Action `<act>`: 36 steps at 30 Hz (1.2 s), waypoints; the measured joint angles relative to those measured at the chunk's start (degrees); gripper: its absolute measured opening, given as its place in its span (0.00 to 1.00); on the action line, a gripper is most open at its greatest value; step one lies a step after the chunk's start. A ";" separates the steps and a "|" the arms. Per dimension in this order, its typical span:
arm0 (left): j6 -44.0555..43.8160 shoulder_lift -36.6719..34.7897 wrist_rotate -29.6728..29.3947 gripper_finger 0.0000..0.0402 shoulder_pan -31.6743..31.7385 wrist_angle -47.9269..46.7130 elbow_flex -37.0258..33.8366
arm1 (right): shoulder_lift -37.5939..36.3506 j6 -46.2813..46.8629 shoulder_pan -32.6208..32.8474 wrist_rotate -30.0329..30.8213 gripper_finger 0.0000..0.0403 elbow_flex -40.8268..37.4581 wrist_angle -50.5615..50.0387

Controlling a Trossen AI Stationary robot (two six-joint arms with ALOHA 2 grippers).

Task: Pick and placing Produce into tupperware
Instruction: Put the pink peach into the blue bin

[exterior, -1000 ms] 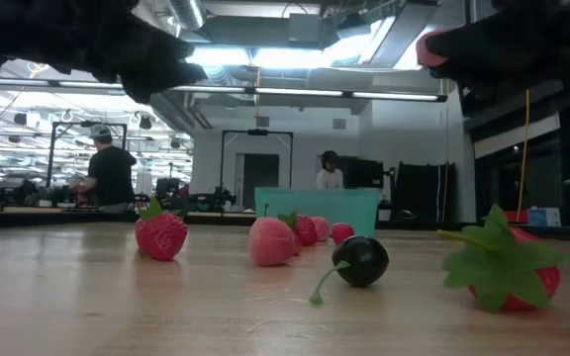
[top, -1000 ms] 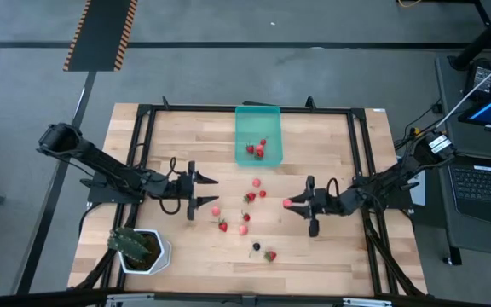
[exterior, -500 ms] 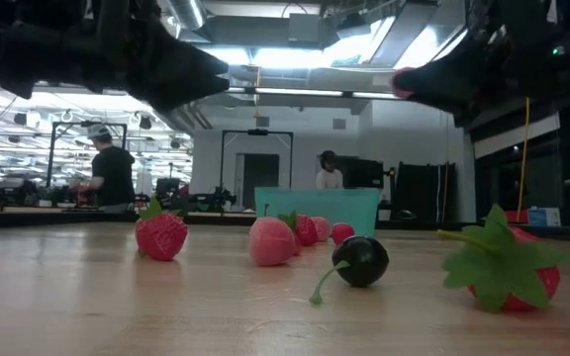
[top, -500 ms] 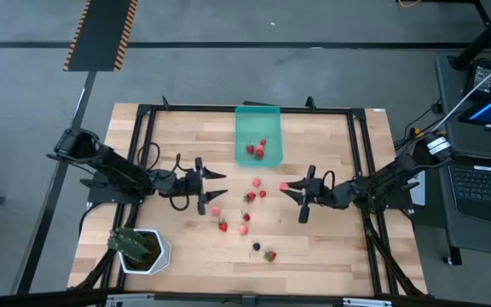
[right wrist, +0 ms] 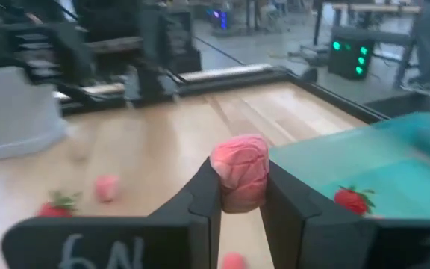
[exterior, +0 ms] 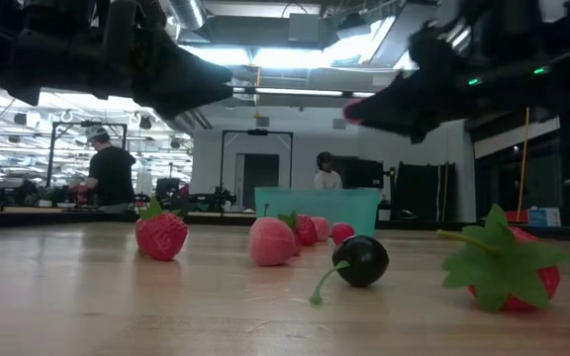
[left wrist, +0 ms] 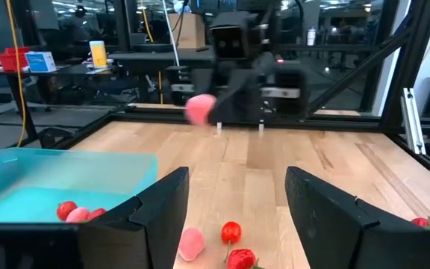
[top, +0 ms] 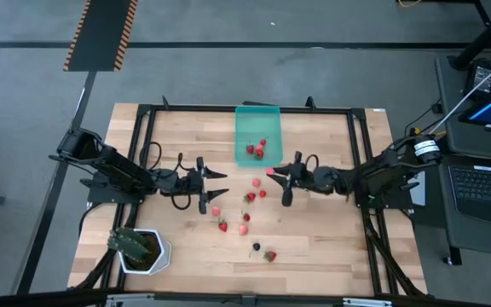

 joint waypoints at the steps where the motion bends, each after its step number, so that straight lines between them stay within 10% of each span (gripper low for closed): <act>1: -0.01 0.00 0.00 0.53 0.00 0.00 0.00 | 0.56 0.59 -1.33 -0.31 0.18 0.72 -0.80; 36: 0.07 -0.02 -0.03 0.53 0.00 -0.39 0.00 | 5.29 3.67 -28.62 -21.59 0.18 30.42 -57.22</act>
